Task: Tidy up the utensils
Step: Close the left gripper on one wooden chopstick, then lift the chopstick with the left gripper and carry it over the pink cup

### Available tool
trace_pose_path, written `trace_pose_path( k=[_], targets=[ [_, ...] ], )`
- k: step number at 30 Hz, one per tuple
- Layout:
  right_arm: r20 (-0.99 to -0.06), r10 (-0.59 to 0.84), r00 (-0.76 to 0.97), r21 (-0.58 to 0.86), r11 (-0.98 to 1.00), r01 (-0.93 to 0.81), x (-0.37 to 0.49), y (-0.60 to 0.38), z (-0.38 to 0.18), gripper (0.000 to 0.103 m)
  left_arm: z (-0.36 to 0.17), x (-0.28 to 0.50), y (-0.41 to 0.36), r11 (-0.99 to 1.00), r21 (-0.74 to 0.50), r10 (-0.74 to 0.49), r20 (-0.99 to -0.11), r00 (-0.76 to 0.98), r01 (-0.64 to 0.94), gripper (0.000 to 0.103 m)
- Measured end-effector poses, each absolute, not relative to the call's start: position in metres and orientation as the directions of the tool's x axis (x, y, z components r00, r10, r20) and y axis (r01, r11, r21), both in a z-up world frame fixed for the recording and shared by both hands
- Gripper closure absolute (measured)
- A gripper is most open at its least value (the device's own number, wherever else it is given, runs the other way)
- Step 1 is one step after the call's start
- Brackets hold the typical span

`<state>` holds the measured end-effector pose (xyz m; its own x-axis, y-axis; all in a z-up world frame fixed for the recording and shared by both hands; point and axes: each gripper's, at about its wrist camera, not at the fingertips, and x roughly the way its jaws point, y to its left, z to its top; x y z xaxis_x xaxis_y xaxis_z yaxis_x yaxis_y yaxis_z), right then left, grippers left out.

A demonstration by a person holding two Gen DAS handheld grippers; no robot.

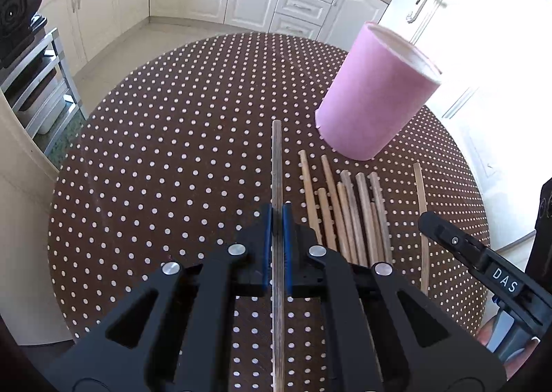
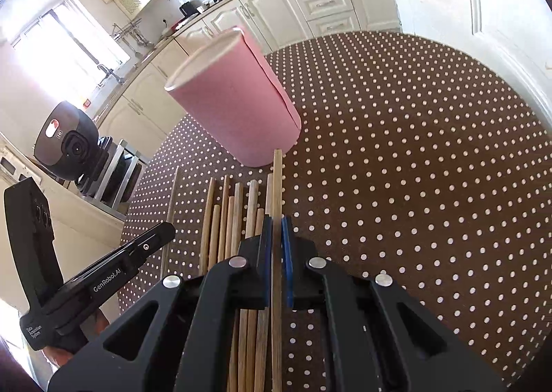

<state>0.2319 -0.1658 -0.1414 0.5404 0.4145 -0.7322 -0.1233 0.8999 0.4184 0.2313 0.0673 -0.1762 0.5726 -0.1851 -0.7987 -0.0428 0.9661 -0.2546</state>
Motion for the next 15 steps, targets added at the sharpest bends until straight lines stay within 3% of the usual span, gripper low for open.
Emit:
trace_pose_path(
  k=[15],
  targets=[
    [-0.665,0.411,0.623,0.387,0.904,-0.183,0.212,-0.169,-0.106,0.098,-0.134,0.205,0.061,0.97,-0.244,-0.188,-0.726,0.662,0.007,0.097]
  ],
)
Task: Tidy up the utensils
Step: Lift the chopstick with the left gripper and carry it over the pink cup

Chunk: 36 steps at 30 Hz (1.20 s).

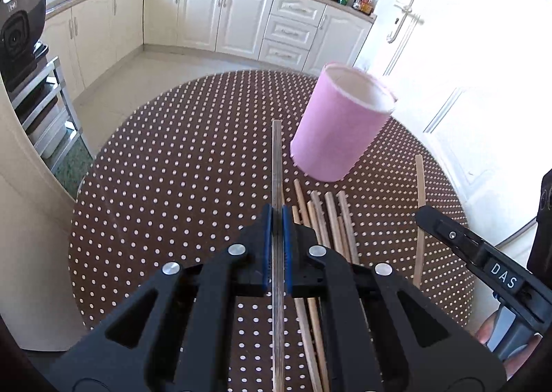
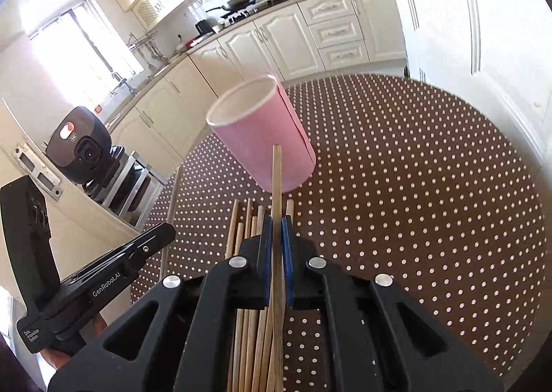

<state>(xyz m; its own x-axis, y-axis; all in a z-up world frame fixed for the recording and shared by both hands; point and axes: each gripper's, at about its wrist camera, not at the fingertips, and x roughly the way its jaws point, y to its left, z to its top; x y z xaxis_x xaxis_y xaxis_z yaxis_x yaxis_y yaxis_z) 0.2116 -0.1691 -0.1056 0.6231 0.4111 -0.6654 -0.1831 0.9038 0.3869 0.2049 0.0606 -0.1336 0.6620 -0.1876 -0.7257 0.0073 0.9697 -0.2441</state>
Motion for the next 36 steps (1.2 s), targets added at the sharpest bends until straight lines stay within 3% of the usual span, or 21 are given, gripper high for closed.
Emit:
trace_pose_path(
  k=[17,36],
  targets=[
    [-0.517,0.381,0.767,0.318,0.917,-0.241,0.182,-0.174,-0.045,0.098,-0.076,0.189,0.038,0.968,-0.238,-0.203,-0.573,0.794,0.076,0.097],
    [-0.328,0.343,0.88,0.262,0.928,-0.264,0.18,-0.182,0.009,0.099,-0.02,0.187,0.016,0.973,-0.199,-0.179,-0.328,0.928,0.117,0.097]
  ],
)
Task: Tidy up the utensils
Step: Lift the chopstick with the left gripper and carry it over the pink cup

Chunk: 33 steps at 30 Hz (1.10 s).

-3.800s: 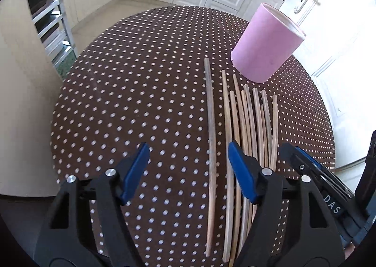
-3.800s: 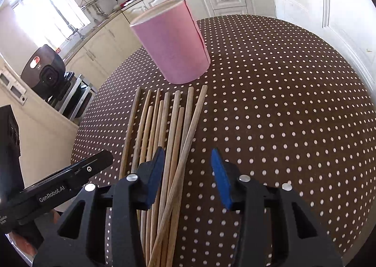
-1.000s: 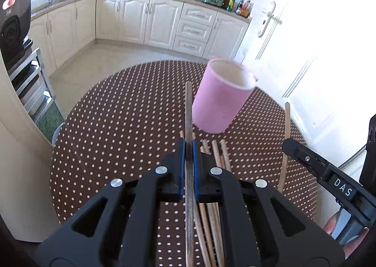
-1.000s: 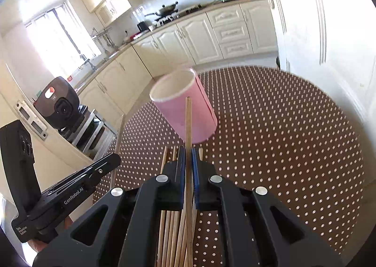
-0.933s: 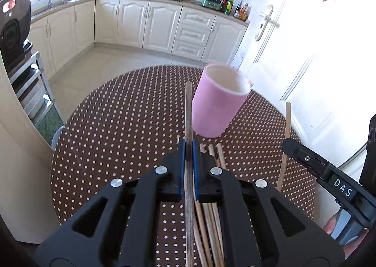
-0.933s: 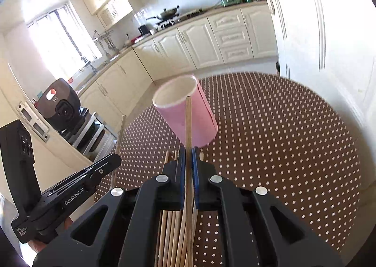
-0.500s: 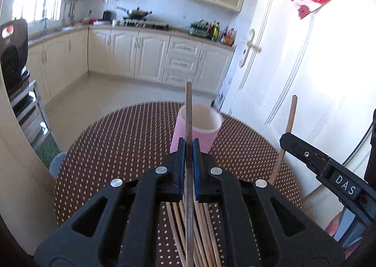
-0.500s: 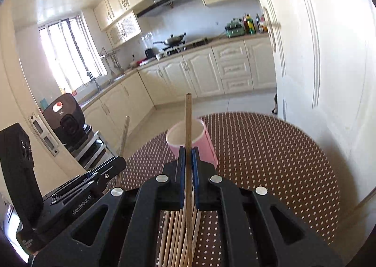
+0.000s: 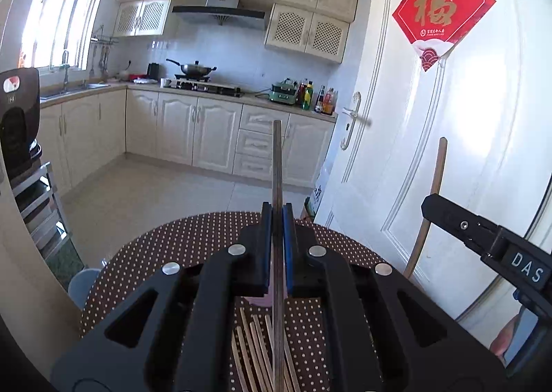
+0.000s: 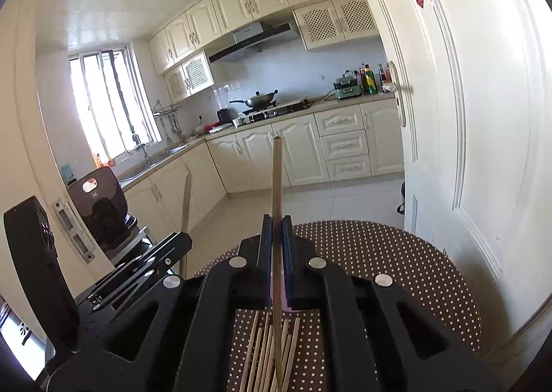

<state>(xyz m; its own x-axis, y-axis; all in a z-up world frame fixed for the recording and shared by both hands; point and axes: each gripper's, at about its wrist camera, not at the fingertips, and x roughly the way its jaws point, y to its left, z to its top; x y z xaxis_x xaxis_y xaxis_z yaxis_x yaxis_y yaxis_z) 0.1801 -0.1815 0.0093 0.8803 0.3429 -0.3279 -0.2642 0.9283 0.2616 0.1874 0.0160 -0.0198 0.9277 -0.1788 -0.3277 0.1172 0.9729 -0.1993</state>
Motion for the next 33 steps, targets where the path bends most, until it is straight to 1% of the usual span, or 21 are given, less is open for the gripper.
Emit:
trace_pose_path(
  k=[6,8,10,14,20,23,26,30,33],
  targets=[
    [-0.279,0.34,0.898,0.262,0.927,-0.269,0.188,-0.18,0.023,0.099,-0.007,0.201,0.016,0.975,-0.183,-0.171,-0.267,0.948,0.124,0.097],
    [-0.266,0.342,0.901,0.269,0.924,-0.272,0.192,-0.182,0.026,0.099,-0.002,0.205,0.017,0.971,-0.191,-0.186,-0.225,0.956,0.144,0.097],
    [-0.249,0.336,0.908,0.271,0.925,-0.267,0.197,-0.182,0.029,0.099,0.003,0.208,0.016,0.975,-0.177,-0.171,-0.2,0.965,0.136,0.097],
    [-0.201,0.349,0.915,0.266,0.919,-0.292,0.205,-0.181,0.033,0.099,0.008,0.221,0.015,0.974,-0.177,-0.175,-0.177,0.969,0.143,0.097],
    [-0.184,0.34,0.922,0.253,0.923,-0.289,0.226,-0.177,0.037,0.099,0.013,0.241,0.011,0.97,-0.188,-0.181,-0.116,0.977,0.157,0.097],
    [-0.173,0.342,0.924,0.263,0.92,-0.291,0.238,-0.178,0.038,0.099,0.015,0.248,0.01,0.97,-0.184,-0.172,-0.069,0.983,0.157,0.097],
    [-0.157,0.351,0.923,0.275,0.913,-0.301,0.25,-0.182,0.043,0.099,0.018,0.256,0.008,0.972,-0.177,-0.168,-0.053,0.984,0.157,0.097],
    [-0.122,0.348,0.93,0.249,0.917,-0.311,0.259,-0.18,0.052,0.099,0.023,0.269,0.004,0.977,-0.152,-0.158,-0.04,0.987,0.15,0.097],
    [-0.102,0.351,0.931,0.232,0.919,-0.32,0.267,-0.177,0.056,0.099,0.026,0.278,0.003,0.976,-0.157,-0.159,-0.029,0.987,0.153,0.097]
  ],
)
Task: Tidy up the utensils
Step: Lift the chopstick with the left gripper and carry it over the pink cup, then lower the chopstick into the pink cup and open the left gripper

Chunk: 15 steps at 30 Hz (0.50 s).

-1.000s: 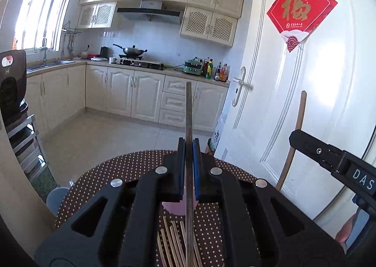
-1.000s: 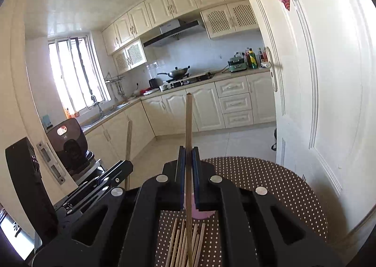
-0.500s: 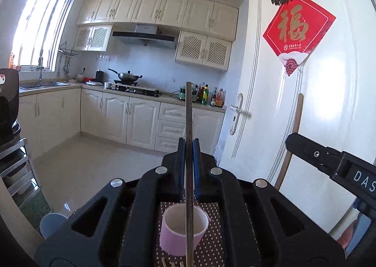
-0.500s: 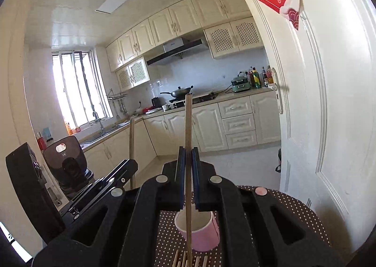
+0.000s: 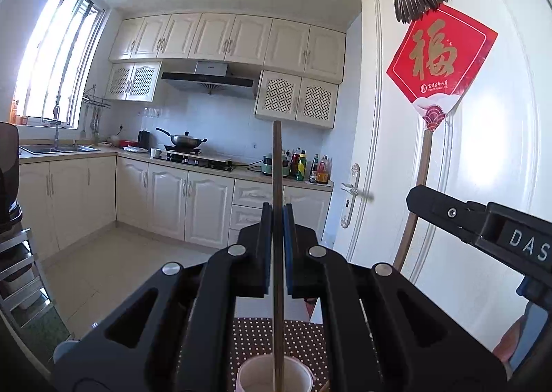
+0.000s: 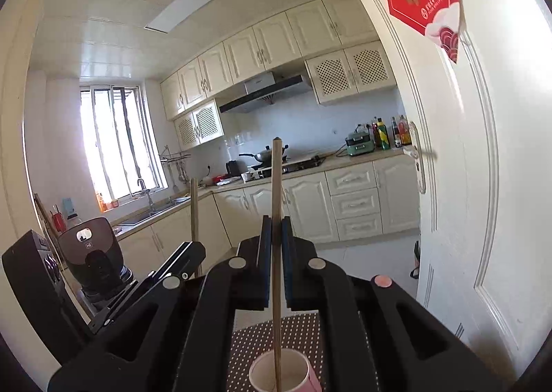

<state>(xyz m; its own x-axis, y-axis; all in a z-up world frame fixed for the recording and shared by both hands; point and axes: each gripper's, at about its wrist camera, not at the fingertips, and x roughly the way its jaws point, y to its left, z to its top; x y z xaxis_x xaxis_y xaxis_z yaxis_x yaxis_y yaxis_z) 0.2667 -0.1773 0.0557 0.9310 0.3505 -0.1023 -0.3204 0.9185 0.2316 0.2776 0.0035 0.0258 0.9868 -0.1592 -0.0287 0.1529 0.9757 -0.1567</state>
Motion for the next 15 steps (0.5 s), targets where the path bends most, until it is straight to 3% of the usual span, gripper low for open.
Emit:
trace_pose_path(
  k=[8,15],
  targets=[
    [-0.083,0.316,0.945,0.167,0.939,-0.299,0.284,-0.165,0.04,0.099,0.018,0.297,0.004,0.982,-0.166,-0.08,0.037,0.996,0.085,0.097],
    [-0.124,0.324,0.938,0.189,0.936,-0.298,0.305,-0.169,0.015,0.099,-0.008,0.322,0.0,0.98,-0.187,-0.062,0.029,0.998,0.066,0.096]
  ],
)
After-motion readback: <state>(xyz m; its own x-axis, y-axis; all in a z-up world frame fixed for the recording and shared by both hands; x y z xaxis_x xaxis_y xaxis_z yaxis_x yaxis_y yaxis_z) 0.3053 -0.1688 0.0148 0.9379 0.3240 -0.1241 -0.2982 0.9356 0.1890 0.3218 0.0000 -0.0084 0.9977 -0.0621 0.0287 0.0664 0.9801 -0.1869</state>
